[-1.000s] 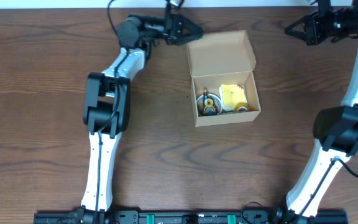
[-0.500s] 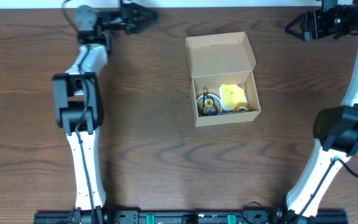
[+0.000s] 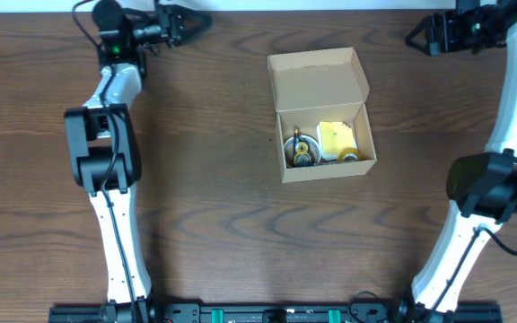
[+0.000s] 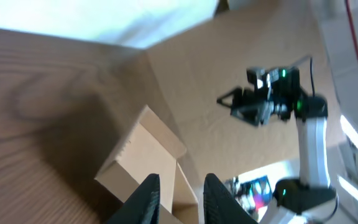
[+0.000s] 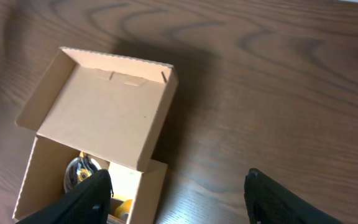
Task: Pack container
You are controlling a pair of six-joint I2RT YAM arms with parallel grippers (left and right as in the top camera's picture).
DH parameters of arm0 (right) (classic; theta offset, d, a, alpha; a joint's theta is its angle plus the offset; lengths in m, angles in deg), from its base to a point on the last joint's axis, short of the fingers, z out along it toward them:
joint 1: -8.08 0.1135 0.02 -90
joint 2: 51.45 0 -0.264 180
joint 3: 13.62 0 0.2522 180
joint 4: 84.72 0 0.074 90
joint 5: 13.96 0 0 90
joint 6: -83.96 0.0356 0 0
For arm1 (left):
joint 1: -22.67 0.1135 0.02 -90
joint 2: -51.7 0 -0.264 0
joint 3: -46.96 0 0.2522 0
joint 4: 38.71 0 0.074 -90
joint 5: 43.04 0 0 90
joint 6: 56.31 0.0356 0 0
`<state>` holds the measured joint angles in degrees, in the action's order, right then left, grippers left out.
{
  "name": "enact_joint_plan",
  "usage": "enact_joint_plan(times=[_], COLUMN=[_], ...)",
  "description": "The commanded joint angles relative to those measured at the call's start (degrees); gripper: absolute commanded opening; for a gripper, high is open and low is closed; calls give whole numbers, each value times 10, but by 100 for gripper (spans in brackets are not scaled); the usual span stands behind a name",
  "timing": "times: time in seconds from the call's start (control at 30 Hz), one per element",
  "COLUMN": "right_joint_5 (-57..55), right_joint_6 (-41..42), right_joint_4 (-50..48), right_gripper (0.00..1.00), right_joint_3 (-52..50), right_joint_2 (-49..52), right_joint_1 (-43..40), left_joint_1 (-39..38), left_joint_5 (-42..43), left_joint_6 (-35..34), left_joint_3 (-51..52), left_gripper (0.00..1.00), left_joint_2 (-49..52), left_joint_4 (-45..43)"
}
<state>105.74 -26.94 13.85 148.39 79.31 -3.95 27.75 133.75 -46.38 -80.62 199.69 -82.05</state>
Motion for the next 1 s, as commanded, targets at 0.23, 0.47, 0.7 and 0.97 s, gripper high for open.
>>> enact_joint_plan(times=[0.23, 0.47, 0.7, 0.97], right_joint_5=[-2, -2, -32, -110], right_joint_6=[21, 20, 20, 21], right_joint_4=[-9, -12, -12, -15], right_gripper=[69, 69, 72, 51], right_joint_3=[5, 5, 5, 5], right_joint_2=[-3, -3, -3, -3], right_joint_1=[22, 21, 21, 21], left_joint_1=[21, 35, 26, 14], left_joint_5=[-179, -188, -278, -501], left_joint_6=[-160, 80, 519, 744], left_joint_3=[-16, -16, -16, -16], left_gripper=[26, 22, 24, 29], left_joint_2=[-19, -19, -20, -51], left_joint_4=[49, 386, 726, 994])
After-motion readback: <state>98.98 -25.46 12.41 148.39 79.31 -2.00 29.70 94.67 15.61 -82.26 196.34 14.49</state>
